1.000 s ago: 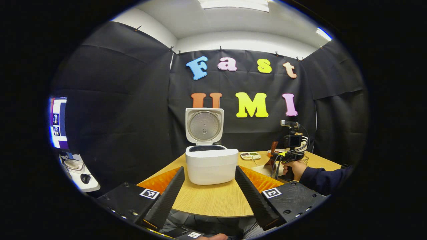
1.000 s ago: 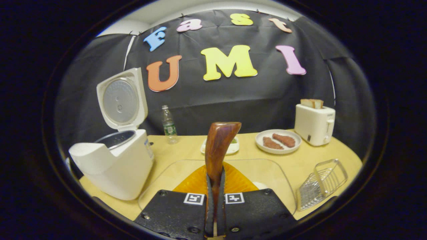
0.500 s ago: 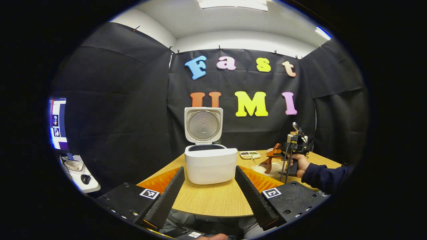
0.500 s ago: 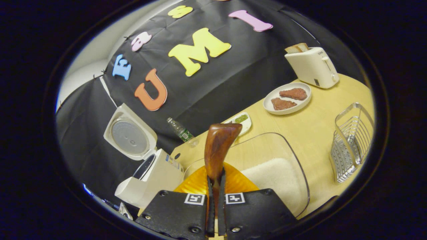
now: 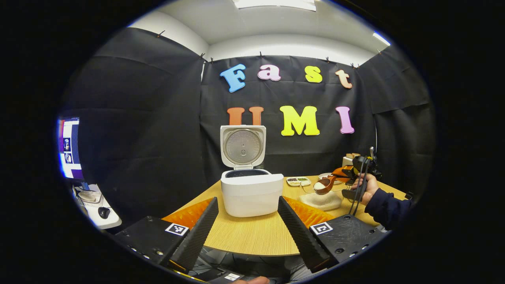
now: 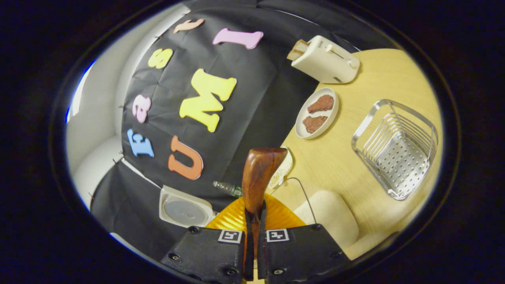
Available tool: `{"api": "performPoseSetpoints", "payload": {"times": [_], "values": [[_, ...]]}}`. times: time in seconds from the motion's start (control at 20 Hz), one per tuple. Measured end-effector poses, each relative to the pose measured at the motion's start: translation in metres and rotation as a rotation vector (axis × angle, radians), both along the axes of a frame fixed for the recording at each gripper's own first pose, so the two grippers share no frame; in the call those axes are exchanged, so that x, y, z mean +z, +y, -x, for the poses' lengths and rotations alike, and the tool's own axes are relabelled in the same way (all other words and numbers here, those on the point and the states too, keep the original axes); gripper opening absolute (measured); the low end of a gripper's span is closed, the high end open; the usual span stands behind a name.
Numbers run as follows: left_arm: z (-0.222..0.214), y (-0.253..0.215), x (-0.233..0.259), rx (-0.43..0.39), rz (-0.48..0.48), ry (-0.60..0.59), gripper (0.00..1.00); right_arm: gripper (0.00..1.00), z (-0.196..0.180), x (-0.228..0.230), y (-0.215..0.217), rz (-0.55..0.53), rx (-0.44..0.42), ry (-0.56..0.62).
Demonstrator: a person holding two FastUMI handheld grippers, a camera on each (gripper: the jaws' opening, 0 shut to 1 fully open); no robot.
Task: Close the left gripper, press the button to open the rice cooker; take a wooden spoon from the chopstick holder with the right hand, scoop a spoonful of rice and pour it into the rice cooker, then put the wooden spoon back into the chopstick holder.
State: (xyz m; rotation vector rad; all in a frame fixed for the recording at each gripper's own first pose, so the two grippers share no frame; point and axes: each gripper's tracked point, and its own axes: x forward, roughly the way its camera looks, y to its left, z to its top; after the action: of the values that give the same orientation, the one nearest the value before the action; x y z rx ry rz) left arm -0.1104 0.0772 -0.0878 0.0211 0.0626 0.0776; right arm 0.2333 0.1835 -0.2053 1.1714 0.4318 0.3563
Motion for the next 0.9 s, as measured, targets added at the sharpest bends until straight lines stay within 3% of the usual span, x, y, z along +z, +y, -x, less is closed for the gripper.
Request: {"api": "performPoseSetpoints", "payload": {"times": [0.2, 0.35, 0.6, 0.9], "values": [[0.0, -0.001, 0.0, -0.001, -0.003, 0.002, 0.96, 0.07, 0.002, 0.011, -0.019, -0.291, -0.007, 0.067], [0.0, -0.001, -0.002, 0.0, 0.0, 0.003, 0.96, 0.08, 0.007, 0.031, -0.011, -0.417, 0.035, 0.082], [0.009, 0.007, 0.0, 0.005, -0.002, -0.007, 0.96, 0.08, 0.017, 0.073, 0.022, -0.401, 0.094, 0.04], [0.026, 0.029, 0.011, 0.029, 0.008, -0.039, 0.96, 0.08, 0.015, 0.119, 0.105, -0.351, 0.196, 0.012]]}}
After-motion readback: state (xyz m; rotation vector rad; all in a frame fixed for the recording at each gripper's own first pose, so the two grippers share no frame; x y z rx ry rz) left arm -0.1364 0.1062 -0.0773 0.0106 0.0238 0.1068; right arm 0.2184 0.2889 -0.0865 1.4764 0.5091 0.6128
